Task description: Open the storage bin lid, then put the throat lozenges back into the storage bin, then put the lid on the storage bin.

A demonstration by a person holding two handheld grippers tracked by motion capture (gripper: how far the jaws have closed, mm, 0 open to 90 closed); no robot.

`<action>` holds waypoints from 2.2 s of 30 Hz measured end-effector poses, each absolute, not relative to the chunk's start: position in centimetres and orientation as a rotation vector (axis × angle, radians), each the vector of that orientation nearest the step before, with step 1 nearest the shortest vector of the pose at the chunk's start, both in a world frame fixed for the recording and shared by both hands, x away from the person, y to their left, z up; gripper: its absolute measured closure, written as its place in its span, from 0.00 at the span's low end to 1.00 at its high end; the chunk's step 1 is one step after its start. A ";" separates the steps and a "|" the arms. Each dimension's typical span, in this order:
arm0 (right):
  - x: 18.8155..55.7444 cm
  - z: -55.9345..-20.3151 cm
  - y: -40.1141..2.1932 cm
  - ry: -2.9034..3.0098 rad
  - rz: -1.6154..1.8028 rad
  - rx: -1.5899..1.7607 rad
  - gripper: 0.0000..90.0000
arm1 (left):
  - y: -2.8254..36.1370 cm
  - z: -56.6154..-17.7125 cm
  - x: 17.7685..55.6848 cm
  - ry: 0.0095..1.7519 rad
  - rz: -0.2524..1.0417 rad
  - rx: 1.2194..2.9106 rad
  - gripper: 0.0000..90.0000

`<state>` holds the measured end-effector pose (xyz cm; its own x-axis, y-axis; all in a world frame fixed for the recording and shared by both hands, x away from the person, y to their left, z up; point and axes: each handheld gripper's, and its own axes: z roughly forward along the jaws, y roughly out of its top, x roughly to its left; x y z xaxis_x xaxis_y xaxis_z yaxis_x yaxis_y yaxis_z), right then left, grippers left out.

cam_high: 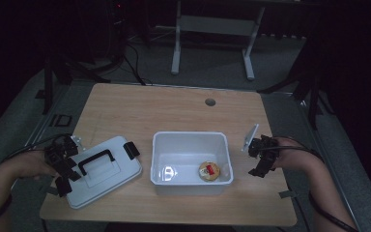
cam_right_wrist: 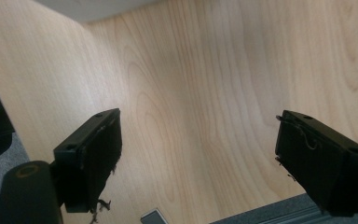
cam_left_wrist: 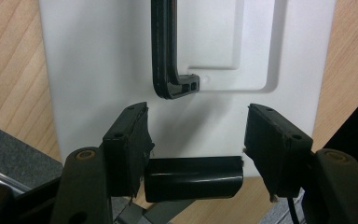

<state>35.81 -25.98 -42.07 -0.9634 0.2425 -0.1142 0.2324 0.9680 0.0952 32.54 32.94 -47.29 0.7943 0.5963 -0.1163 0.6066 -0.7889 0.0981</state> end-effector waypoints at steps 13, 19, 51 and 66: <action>35.4 -45.0 -27.8 3.012 0.109 0.426 0.16 | 33.2 -47.5 32.4 0.970 -0.118 2.854 0.44; 35.0 -45.7 -28.6 3.013 0.123 0.454 0.16 | 33.0 -47.6 32.4 0.967 -0.111 2.863 0.43; 33.8 -47.7 -29.8 3.020 0.133 0.510 0.17 | 30.6 -49.3 33.8 0.850 -0.039 2.990 0.62; 34.0 -48.1 -29.9 3.011 0.121 0.544 0.18 | 29.4 -49.3 33.6 0.887 -0.086 3.058 0.92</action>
<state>34.02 -29.93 -48.08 -0.9339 0.3518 -0.0641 0.3455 0.9339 0.0919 33.56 29.36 -49.26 0.8436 0.5355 -0.0397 0.5331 -0.8441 -0.0570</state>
